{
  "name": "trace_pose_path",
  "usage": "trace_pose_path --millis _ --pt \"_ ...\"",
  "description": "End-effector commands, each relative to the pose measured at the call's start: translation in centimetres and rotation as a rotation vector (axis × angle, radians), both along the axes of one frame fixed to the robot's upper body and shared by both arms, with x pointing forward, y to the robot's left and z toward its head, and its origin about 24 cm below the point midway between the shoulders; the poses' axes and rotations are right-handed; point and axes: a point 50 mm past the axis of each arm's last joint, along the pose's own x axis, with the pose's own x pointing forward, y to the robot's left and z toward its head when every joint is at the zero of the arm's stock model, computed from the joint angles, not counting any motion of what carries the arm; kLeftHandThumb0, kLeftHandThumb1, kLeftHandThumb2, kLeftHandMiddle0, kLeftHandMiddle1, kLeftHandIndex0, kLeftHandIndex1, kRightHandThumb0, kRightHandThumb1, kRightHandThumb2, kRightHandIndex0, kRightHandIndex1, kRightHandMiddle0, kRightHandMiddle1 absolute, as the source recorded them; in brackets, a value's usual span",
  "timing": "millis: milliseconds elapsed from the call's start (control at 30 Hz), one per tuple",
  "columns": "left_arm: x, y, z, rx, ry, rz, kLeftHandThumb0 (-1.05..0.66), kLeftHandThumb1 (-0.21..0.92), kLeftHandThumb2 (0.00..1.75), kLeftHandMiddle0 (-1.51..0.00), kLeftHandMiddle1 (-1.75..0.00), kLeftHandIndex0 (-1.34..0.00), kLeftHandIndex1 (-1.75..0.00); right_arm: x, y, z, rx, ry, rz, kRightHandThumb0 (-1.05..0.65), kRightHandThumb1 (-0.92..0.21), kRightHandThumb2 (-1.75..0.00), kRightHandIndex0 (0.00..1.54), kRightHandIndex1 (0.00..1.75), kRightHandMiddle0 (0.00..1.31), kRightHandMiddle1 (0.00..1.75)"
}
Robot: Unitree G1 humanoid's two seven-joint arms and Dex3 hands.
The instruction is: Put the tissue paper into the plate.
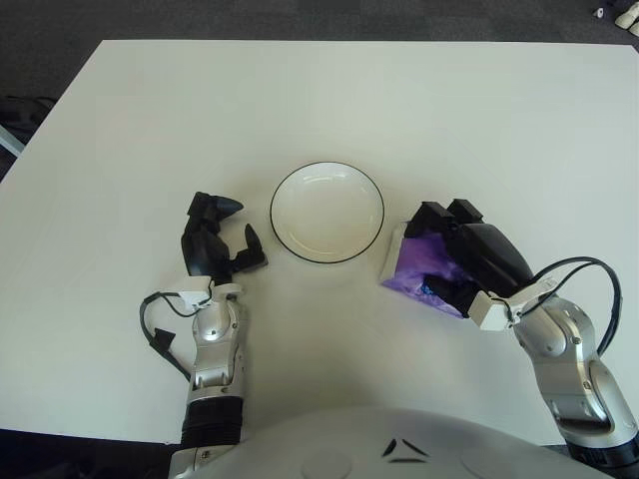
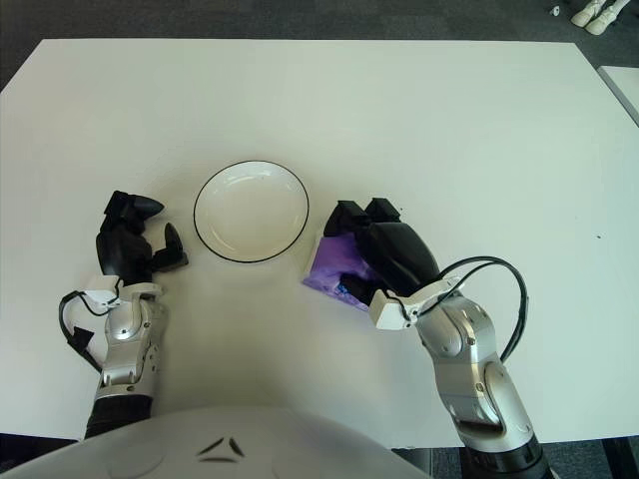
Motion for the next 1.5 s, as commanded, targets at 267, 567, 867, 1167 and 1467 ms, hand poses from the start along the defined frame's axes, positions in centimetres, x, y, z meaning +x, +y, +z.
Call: trace_pose_path --millis 267,567,867,1167,1467 --pt "-1.2 0.4 -2.3 -0.049 0.119 0.027 -0.01 -0.01 1.69 -0.86 -1.75 -0.64 -1.71 0.0 -0.9 -1.2 0.454 0.019 -0.141 0.0 0.0 -1.63 0.92 1.59 0.61 1.75" --pt "-1.1 0.5 -2.3 -0.028 0.127 0.011 -0.01 -0.02 1.69 -0.86 -1.75 -0.66 -1.69 0.2 -1.2 -1.4 0.576 -0.027 -0.178 0.0 0.04 -1.68 0.95 1.58 0.65 1.75" --pt "-0.9 0.6 -2.4 -0.023 0.137 0.015 -0.01 0.08 1.6 -0.77 -1.75 -0.56 -1.74 0.4 -1.3 -1.1 0.626 -0.063 -0.197 0.0 0.08 -1.71 0.97 1.57 0.68 1.75" --pt "-0.8 0.6 -2.5 -0.03 0.135 0.014 -0.01 0.18 1.49 -0.7 -1.75 -0.49 -1.75 0.6 -1.1 -0.7 0.678 -0.084 -0.187 0.0 0.11 -1.73 1.0 1.56 0.7 1.75" --pt "-0.7 0.6 -2.5 -0.028 0.129 0.009 -0.01 0.2 1.46 -0.7 -1.72 -0.48 -1.75 0.9 -0.9 0.0 0.694 -0.113 -0.173 0.0 0.12 -1.74 1.0 1.56 0.71 1.75"
